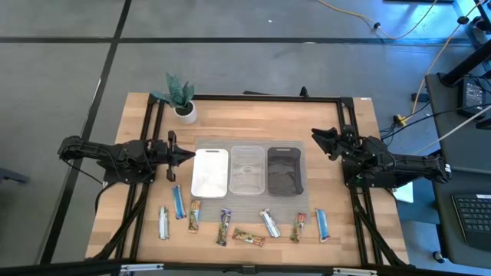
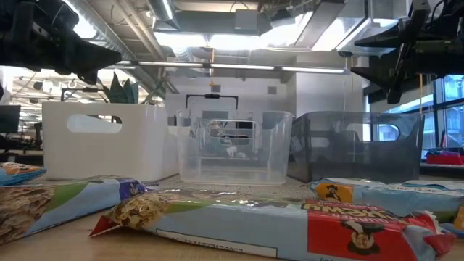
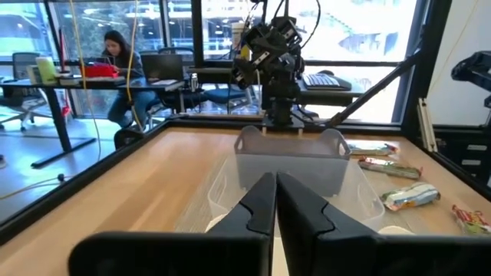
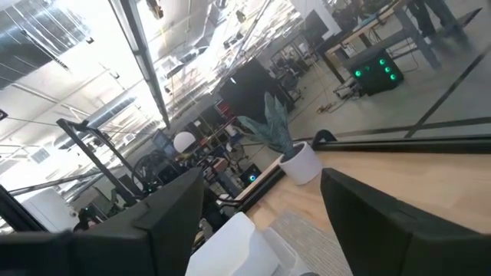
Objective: Pick and place Granola Bars by type
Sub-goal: Put the left purple granola bar into the white bin
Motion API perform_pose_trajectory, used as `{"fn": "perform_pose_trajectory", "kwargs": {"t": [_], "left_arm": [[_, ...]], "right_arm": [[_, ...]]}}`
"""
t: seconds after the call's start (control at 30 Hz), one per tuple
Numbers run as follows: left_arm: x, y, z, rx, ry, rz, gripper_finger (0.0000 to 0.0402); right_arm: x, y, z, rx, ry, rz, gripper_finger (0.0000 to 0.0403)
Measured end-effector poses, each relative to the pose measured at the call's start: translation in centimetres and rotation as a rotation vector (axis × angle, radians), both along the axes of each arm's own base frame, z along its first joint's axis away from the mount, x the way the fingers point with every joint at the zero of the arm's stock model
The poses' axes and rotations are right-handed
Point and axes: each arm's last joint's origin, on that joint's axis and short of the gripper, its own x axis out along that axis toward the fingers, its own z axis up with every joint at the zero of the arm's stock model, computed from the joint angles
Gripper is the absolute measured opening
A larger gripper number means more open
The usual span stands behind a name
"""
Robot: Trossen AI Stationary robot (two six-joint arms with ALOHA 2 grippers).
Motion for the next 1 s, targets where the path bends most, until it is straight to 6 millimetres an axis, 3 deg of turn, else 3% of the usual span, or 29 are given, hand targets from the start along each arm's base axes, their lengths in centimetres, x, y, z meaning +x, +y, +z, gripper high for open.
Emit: {"fn": "perform_pose_trajectory", "kwargs": {"t": [0.37,0.57,0.73,1.0], "left_arm": [[0.0,0.0,0.8,-0.008,-0.081,0.004,0.0084],[-0.1,0.0,1.5,-0.036,-0.156,0.003,0.0102],[-0.6,0.1,4.3,0.012,-0.172,0.018,0.0099],[-0.2,0.8,10.5,0.101,0.173,0.27,0.0099]], "right_arm": [[0.0,0.0,0.0,0.002,0.004,0.0,0.0267],[0.0,0.0,0.0,0.005,0.004,0.0,0.0267],[0.0,0.0,-0.1,0.013,0.0,-0.001,0.0267],[0.0,-0.1,-0.1,0.03,-0.006,-0.021,0.0267]]}}
